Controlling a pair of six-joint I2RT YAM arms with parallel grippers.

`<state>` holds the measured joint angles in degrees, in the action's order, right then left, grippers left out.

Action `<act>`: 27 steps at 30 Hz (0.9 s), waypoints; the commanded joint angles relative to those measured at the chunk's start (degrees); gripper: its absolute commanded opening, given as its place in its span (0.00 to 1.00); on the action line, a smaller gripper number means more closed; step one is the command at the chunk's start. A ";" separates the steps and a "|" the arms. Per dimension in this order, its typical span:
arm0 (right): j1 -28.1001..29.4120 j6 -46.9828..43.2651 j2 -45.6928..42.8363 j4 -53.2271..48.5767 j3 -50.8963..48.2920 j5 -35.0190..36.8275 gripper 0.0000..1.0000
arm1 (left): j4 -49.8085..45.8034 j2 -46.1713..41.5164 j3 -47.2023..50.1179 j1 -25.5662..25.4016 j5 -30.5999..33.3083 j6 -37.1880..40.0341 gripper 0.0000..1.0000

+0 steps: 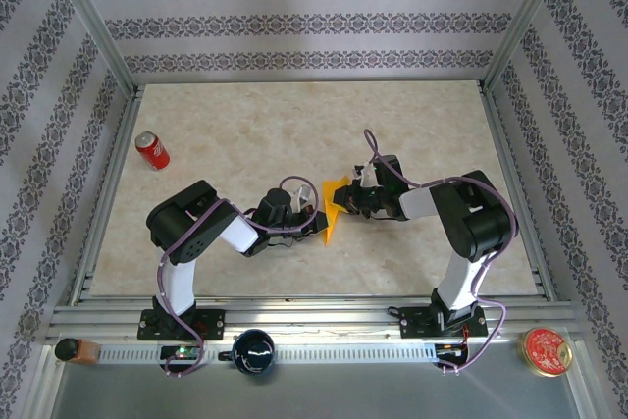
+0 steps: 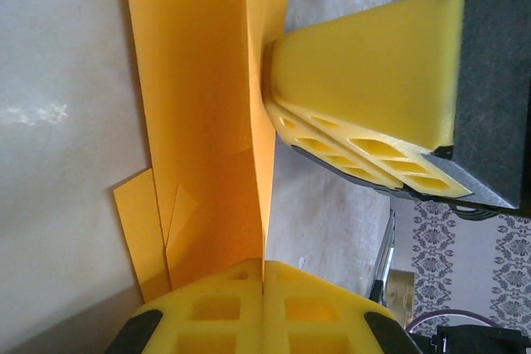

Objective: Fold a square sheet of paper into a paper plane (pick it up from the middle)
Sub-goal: Fold the wing for the fifth time at the center of the table.

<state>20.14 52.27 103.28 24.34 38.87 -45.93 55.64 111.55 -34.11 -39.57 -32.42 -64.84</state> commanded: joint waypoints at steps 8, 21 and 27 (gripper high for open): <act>0.60 -1.55 1.61 1.33 1.12 0.76 0.12 | -6.92 2.36 0.49 1.34 0.43 -0.27 0.00; 0.69 -1.97 4.15 1.05 1.21 1.45 0.12 | -6.53 3.41 0.97 1.76 0.52 -1.68 0.00; 0.69 -2.25 5.04 0.54 0.94 1.81 0.12 | -6.55 3.59 1.63 1.91 0.78 -2.13 0.00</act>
<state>20.14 52.03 106.67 25.17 39.38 -45.78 55.33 112.03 -34.37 -38.87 -33.23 -67.64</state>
